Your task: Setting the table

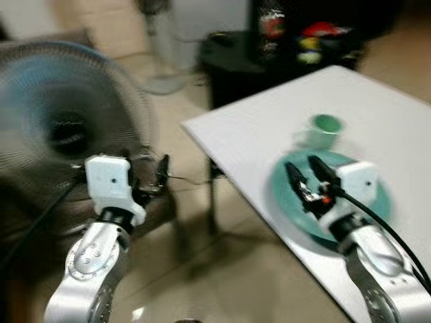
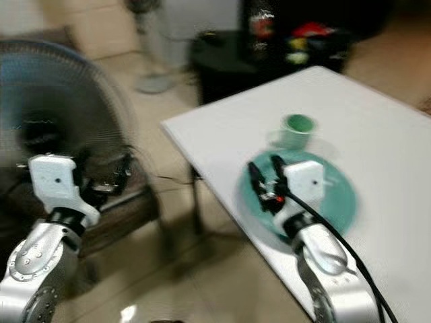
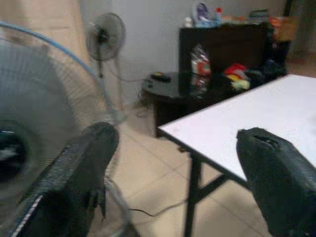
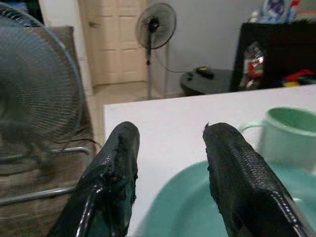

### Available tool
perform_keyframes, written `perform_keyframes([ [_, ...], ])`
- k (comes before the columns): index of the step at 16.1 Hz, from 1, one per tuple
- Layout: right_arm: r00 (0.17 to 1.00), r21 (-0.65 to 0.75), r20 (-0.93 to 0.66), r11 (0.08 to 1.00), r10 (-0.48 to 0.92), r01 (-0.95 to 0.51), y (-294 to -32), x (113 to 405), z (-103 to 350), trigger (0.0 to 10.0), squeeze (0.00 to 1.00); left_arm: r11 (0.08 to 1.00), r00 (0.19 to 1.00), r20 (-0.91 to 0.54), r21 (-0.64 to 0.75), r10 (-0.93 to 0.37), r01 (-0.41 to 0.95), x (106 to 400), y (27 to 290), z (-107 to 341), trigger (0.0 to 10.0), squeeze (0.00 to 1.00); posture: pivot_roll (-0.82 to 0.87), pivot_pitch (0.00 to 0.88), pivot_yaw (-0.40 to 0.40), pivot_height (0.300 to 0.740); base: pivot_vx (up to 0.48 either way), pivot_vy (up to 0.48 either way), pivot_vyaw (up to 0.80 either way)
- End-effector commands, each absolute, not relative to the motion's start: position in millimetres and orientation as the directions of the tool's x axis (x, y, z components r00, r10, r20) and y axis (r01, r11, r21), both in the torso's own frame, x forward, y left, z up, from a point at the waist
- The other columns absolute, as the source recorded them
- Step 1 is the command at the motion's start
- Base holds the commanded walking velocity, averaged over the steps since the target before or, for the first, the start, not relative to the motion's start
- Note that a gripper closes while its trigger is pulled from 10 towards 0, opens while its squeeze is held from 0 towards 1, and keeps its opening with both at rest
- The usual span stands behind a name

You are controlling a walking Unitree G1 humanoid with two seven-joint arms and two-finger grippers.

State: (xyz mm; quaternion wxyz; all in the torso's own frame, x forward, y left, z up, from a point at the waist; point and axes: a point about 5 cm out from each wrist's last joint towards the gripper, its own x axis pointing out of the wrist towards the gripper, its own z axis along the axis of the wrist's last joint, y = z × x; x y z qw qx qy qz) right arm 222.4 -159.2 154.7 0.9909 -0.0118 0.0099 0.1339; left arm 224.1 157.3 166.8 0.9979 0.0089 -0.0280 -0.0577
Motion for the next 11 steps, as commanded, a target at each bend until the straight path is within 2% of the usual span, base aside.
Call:
perform_keyframes([
  [1,0.965,-0.023,-0.005,0.965,0.262,-0.262,-156,222,159,10.0,0.00,0.995,0.994,0.073,0.064,-0.082,0.078,223,164,169,10.0,1.00,0.00,0.000,0.041,0.740,0.000,0.000,0.80],
  [4,0.973,0.008,-0.023,0.973,0.231,-0.231,-154,224,154,10.0,0.00,0.996,0.998,0.069,0.088,-0.015,0.008,218,169,164,10.0,1.00,0.03,0.000,0.017,0.740,0.000,0.000,0.80],
  [7,0.967,0.021,-0.044,0.968,0.252,-0.252,-150,227,148,10.0,0.00,0.992,0.998,0.026,0.121,-0.048,0.045,211,163,159,10.0,1.00,0.06,0.000,-0.012,0.740,0.000,0.000,0.80],
  [11,0.961,0.059,-0.068,0.963,0.267,-0.263,-148,229,142,10.0,0.00,0.989,0.997,0.018,0.133,-0.073,0.070,208,162,157,10.0,1.00,0.08,0.000,-0.004,0.740,0.000,0.000,0.80],
])
